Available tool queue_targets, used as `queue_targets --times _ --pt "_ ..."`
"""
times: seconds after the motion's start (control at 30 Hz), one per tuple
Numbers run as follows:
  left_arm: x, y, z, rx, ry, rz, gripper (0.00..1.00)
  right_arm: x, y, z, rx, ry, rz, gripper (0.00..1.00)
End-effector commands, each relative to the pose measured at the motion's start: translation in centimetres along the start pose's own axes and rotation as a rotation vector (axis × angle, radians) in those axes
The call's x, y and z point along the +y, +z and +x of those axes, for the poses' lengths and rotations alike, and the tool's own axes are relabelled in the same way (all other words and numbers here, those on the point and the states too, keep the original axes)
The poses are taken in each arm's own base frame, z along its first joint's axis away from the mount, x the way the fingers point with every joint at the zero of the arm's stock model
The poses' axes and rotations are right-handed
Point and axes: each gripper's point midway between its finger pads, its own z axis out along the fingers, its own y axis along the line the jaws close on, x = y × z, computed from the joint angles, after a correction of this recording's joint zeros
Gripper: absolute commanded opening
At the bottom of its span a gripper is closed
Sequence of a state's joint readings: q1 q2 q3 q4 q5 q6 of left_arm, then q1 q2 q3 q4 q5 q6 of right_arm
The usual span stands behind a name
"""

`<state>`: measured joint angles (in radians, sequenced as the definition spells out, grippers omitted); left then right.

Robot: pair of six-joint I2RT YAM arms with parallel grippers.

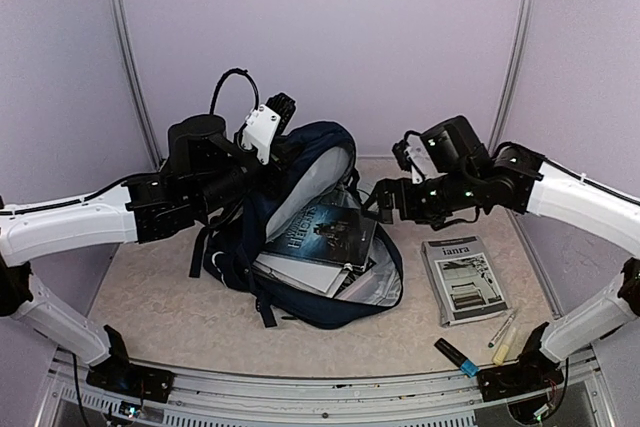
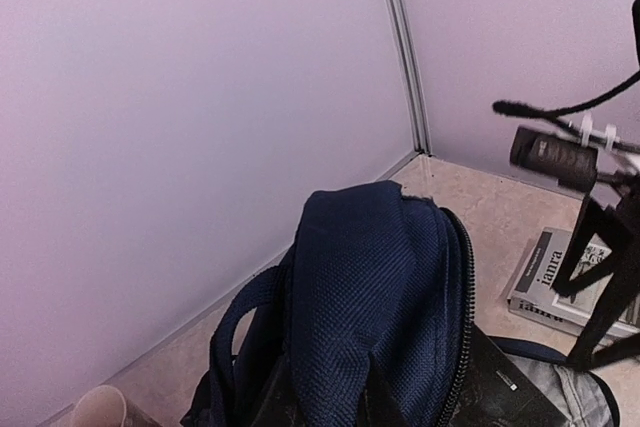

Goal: Pack the student bag
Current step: Place the book in the largest pocket of the bag, then move the book to the center of the board.

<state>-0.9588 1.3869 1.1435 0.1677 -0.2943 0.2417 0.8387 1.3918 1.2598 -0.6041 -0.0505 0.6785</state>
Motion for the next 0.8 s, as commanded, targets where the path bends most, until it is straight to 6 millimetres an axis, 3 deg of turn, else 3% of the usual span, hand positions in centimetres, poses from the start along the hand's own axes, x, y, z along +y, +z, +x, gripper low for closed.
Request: queue_targets --times 0.0,0.23,0.33,0.5,0.63,0.7,0.77 --pt "2.3 -1.7 -3.4 -0.112 -0.044 -0.065 0.0 -8.6 -4.0 0.9 -0.016 0.073 0.232 1.0" --pt "1.7 -1.8 -3.1 -0.105 -0.04 -0.046 0.0 -20.7 -8.1 4.6 -0.147 0.307 0.437 1.0" --pt "1.1 -1.9 -3.2 -0.106 -0.03 -0.034 0.0 -24.9 -7.9 7.1 -0.162 0.402 0.475 1.0" --pt "0.4 -1.7 -3.4 -0.107 -0.024 -0.013 0.0 -28.0 -4.8 9.5 -0.121 0.536 0.347 1.0" --pt "-0.3 -1.6 -3.2 -0.106 -0.021 0.008 0.0 -30.4 -3.9 10.8 -0.054 0.523 0.435 1.0" --pt "-0.5 -1.3 -2.9 -0.101 -0.02 0.015 0.0 -30.6 -3.4 10.7 -0.055 0.508 0.424 0.97" --pt "-0.9 -1.0 -2.4 -0.092 -0.009 0.022 0.0 -29.6 -2.2 10.4 -0.058 0.504 0.33 0.88"
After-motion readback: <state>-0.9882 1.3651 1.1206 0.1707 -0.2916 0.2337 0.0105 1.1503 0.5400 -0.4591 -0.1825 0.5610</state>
